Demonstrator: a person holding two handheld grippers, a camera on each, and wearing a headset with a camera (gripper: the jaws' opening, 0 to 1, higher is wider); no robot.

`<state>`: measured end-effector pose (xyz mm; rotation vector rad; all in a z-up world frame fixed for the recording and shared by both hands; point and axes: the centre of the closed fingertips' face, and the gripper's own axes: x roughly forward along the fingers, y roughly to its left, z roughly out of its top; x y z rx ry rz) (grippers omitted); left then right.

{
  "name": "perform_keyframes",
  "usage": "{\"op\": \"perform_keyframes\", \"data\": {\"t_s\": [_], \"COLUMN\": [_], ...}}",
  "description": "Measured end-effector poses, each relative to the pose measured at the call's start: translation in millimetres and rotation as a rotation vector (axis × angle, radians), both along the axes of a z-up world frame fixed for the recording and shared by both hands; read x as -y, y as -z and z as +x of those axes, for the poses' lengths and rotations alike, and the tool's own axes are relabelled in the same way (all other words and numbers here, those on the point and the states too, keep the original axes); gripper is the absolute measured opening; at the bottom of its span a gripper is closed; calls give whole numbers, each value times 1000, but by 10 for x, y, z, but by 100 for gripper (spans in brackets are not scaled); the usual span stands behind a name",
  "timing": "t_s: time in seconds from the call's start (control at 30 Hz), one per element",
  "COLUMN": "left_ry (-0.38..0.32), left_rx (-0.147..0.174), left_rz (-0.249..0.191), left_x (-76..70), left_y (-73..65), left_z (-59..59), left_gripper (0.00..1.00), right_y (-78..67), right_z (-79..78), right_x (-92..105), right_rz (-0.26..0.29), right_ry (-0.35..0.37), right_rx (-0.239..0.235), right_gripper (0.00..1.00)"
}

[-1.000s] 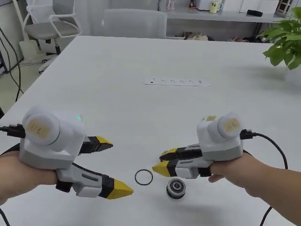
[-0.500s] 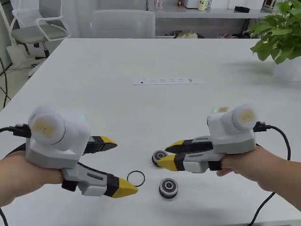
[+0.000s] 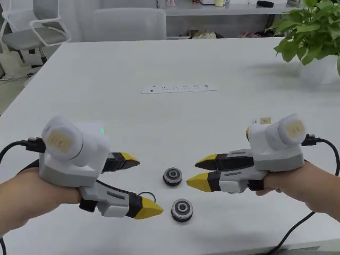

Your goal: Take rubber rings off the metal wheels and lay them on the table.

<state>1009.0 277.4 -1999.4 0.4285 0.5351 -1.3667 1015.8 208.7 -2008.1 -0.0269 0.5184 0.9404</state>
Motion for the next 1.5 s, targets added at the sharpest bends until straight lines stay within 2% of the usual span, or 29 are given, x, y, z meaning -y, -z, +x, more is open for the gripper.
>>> {"op": "perform_keyframes", "data": {"t_s": [0.5, 0.9, 1.07, 1.2, 1.5], "left_ry": [22, 36, 42, 49, 73], "left_rx": [-23, -47, -50, -53, -59], "left_rz": [5, 40, 45, 38, 53], "left_x": [203, 236, 241, 267, 314], "left_y": [132, 321, 340, 354, 422], "left_z": [-44, -82, -96, -106, -152], "left_gripper": [64, 61, 60, 59, 53], "right_y": [146, 361, 431, 492, 572], "right_z": [-128, -221, -246, -257, -286], "right_x": [33, 45, 47, 28, -22], "right_rz": [-8, -45, -60, -71, -93], "right_ry": [-74, -121, -135, -149, -179], "right_rx": [31, 14, 4, -1, -3], "right_gripper": [37, 45, 47, 47, 44]}}
